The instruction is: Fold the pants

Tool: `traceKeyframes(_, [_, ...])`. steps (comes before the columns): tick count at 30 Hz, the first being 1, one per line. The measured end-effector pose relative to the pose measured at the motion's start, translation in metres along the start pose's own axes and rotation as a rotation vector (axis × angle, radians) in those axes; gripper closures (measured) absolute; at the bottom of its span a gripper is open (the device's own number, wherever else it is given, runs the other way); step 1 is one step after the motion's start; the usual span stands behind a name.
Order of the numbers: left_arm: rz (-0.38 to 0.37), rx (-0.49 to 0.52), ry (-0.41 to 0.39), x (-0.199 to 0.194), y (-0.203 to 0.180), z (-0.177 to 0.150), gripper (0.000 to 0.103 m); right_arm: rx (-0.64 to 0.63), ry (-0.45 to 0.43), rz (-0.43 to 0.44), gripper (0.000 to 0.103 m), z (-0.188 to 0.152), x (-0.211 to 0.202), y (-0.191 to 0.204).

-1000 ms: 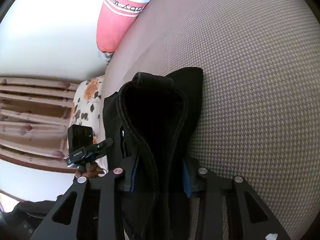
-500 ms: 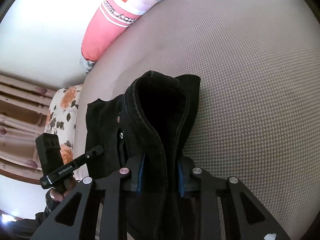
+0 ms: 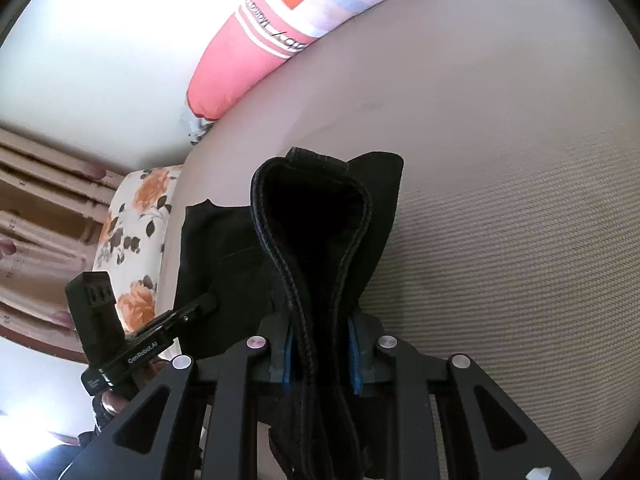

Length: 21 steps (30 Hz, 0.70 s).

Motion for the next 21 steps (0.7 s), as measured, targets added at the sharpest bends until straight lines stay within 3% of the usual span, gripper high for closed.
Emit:
traceKeyframes(7, [0.025,-0.011,-0.038,-0.014,0.015,0.008,0.089,-0.024,0.008,0.03,0.083,0.011,0.016,0.02])
traceKeyframes(21, [0.058,-0.049,-0.097,-0.015,0.049,0.066,0.089,-0.076,0.019,0.06,0.083,0.078,0.061,0.052])
Point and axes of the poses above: each gripper's, at about its wrist camera, not at the fingertips, and x roughly the way its jaws point, y to its left, z to its top, the point moved 3 cm from there along x, roughly the way its jaws point, and after that the axes turned 1 degree about x, right-handed, at the moved point
